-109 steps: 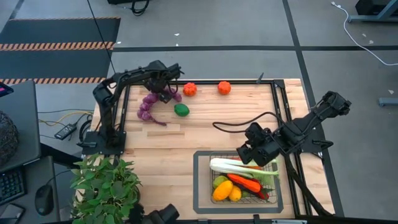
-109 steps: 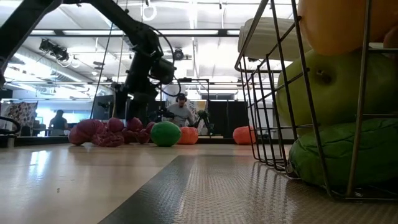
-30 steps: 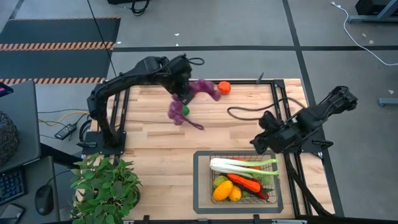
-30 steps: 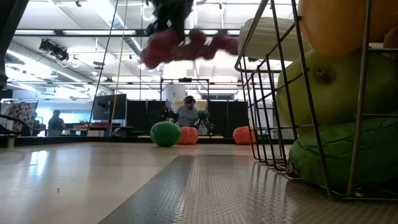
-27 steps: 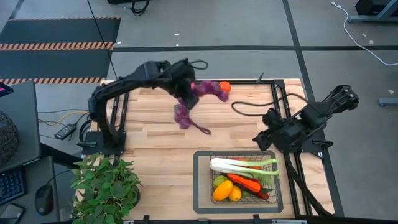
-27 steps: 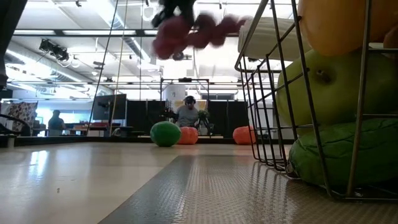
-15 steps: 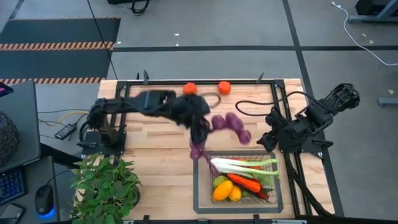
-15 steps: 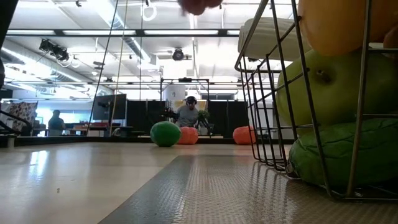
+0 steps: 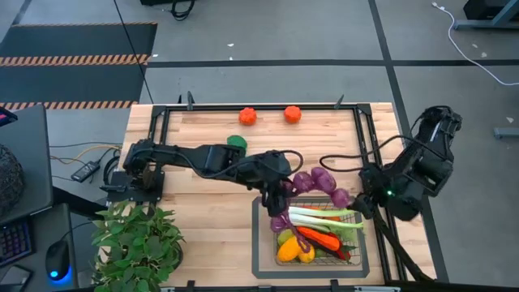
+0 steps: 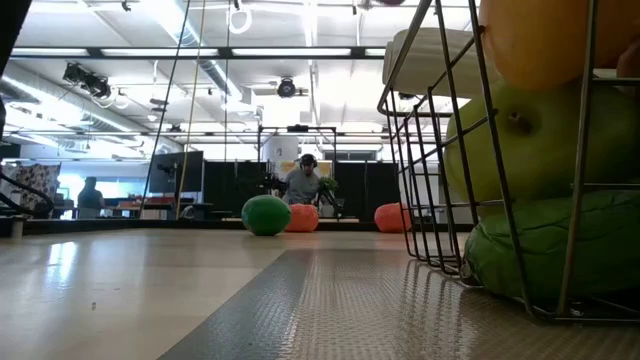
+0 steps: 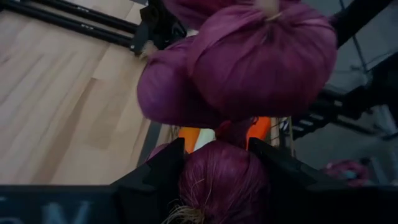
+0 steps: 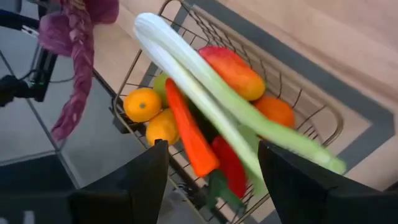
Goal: Build produce basket
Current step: Put the purple garlic into the wire basket
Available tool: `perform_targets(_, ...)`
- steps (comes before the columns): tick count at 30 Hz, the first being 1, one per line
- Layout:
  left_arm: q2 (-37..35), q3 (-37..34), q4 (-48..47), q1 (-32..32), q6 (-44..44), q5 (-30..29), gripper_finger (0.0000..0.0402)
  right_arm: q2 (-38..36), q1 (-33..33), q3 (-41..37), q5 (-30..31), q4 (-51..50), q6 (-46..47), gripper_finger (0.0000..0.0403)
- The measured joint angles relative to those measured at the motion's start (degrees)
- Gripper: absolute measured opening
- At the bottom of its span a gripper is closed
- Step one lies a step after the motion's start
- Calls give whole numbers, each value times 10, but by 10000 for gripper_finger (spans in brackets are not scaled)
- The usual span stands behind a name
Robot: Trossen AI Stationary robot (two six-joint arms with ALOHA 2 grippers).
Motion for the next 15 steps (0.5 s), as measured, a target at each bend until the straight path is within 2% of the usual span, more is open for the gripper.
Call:
perform_targets(7, 0, 0, 0, 0, -13, -10, 172, 33, 53, 0, 29, 6, 108, 242)
perform_targets(15, 19, -4, -7, -13, -13, -10, 172, 61, 68, 0, 39, 49, 133, 233)
